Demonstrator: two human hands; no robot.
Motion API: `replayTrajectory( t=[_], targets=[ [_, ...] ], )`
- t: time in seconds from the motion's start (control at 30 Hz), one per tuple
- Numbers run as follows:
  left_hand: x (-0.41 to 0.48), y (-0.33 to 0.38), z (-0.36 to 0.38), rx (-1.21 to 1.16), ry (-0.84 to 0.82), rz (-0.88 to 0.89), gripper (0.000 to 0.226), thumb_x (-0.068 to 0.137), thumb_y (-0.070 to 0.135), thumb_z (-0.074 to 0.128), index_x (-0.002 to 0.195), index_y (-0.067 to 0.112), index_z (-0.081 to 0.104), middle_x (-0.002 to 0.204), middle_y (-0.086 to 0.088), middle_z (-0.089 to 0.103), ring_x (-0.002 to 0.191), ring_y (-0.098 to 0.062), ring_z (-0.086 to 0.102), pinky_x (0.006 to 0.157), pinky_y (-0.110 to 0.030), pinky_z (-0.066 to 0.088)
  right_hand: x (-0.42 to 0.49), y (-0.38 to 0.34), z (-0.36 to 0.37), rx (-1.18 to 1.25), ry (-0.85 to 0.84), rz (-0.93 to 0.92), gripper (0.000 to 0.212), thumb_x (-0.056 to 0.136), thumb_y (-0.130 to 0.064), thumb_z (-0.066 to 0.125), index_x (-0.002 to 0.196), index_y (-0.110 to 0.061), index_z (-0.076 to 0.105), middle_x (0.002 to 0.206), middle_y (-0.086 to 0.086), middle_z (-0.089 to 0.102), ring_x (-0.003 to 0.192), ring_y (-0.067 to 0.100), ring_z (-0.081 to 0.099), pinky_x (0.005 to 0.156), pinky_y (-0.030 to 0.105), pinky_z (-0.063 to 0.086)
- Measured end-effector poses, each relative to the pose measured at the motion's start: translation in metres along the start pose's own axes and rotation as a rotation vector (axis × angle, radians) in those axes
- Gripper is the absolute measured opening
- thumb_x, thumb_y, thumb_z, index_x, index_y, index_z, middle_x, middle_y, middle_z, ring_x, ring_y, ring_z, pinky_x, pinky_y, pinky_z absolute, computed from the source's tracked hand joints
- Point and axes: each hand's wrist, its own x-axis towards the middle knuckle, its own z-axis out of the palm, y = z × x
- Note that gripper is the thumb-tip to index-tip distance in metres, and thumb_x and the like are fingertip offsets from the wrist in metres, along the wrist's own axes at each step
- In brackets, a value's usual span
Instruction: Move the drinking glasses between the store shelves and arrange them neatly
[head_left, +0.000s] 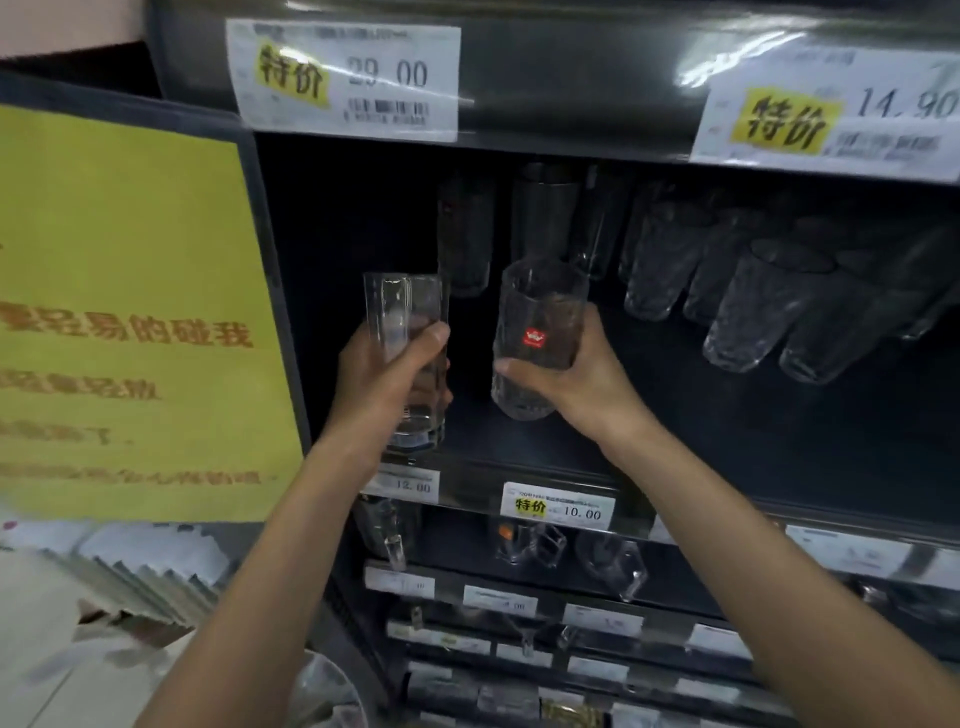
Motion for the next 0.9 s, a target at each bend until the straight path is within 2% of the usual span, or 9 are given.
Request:
replayTrajectory(
  t=[0.17,0.3,0.33,0.47,0.57,0.67,0.83,0.9],
  targets=[
    [0.001,-0.007,-0.001,-0.022,-0.04,0.026,0.005,0.093,0.025,0.064,0.096,0.025,0.06,0.076,-0.003,0.066,0.057,-0.02,0.066,0.057,-0.032,0.057,0.026,0.003,0.021,-0.164,-0.02,-0.035,0.081,0.068,-0.033,0.089,0.125,-0.031,0.032,0.124,-0.004,0.059,0.113,0.009,0.059,0.094,0.022,0.046],
    [0.001,-0.01,-0.004,-0.04,-0.068,0.024,0.004,0.093,0.024,0.064,0.095,0.024,0.061,0.076,-0.003,0.067,0.059,-0.021,0.066,0.058,-0.033,0.058,0.043,0.005,0.038,-0.147,0.01,-0.006,0.072,0.076,-0.028,0.085,0.131,-0.019,0.04,0.114,-0.01,0.06,0.106,0.007,0.06,0.079,0.008,0.045],
    [0.001,-0.01,-0.004,-0.041,-0.069,0.017,0.004,0.092,0.025,0.065,0.095,0.024,0.061,0.076,-0.004,0.067,0.059,-0.021,0.066,0.059,-0.034,0.058,0.048,0.006,0.042,-0.139,0.02,-0.005,0.07,0.078,-0.027,0.084,0.133,-0.016,0.041,0.114,-0.01,0.059,0.107,0.008,0.06,0.077,0.008,0.045],
    [0.003,-0.01,-0.006,-0.056,-0.062,-0.012,0.006,0.093,0.027,0.064,0.096,0.023,0.063,0.073,-0.005,0.066,0.058,-0.022,0.066,0.062,-0.037,0.058,0.066,0.01,0.06,-0.142,0.039,-0.03,0.065,0.081,-0.021,0.081,0.132,-0.013,0.041,0.122,-0.003,0.06,0.111,0.012,0.059,0.085,0.017,0.043],
    [0.003,-0.01,-0.007,-0.07,-0.078,-0.024,0.01,0.092,0.028,0.065,0.1,0.022,0.063,0.073,-0.005,0.066,0.059,-0.023,0.066,0.064,-0.037,0.058,0.078,0.016,0.072,-0.188,0.059,-0.059,0.064,0.08,-0.017,0.08,0.13,-0.01,0.041,0.126,0.006,0.062,0.113,0.019,0.06,0.087,0.024,0.047],
    [0.003,-0.011,-0.008,-0.079,-0.101,-0.03,0.013,0.091,0.03,0.066,0.101,0.022,0.063,0.076,-0.006,0.067,0.059,-0.023,0.065,0.063,-0.037,0.058,0.088,0.017,0.079,-0.22,0.072,-0.074,0.065,0.081,-0.023,0.079,0.131,-0.009,0.04,0.128,0.009,0.061,0.115,0.021,0.059,0.092,0.029,0.049],
    [0.003,-0.011,-0.01,-0.091,-0.11,-0.024,0.007,0.091,0.028,0.065,0.097,0.026,0.063,0.079,-0.007,0.068,0.059,-0.023,0.066,0.062,-0.036,0.058,0.096,0.015,0.085,-0.23,0.085,-0.075,0.064,0.082,-0.031,0.076,0.128,-0.008,0.039,0.127,0.01,0.06,0.114,0.023,0.058,0.086,0.028,0.044],
    [0.003,-0.011,-0.01,-0.1,-0.115,-0.024,0.008,0.09,0.028,0.065,0.098,0.025,0.063,0.077,-0.007,0.067,0.059,-0.023,0.066,0.062,-0.036,0.058,0.099,0.015,0.086,-0.254,0.083,-0.071,0.064,0.082,-0.034,0.075,0.127,-0.009,0.038,0.128,0.01,0.06,0.113,0.024,0.059,0.088,0.032,0.047]
  ],
)
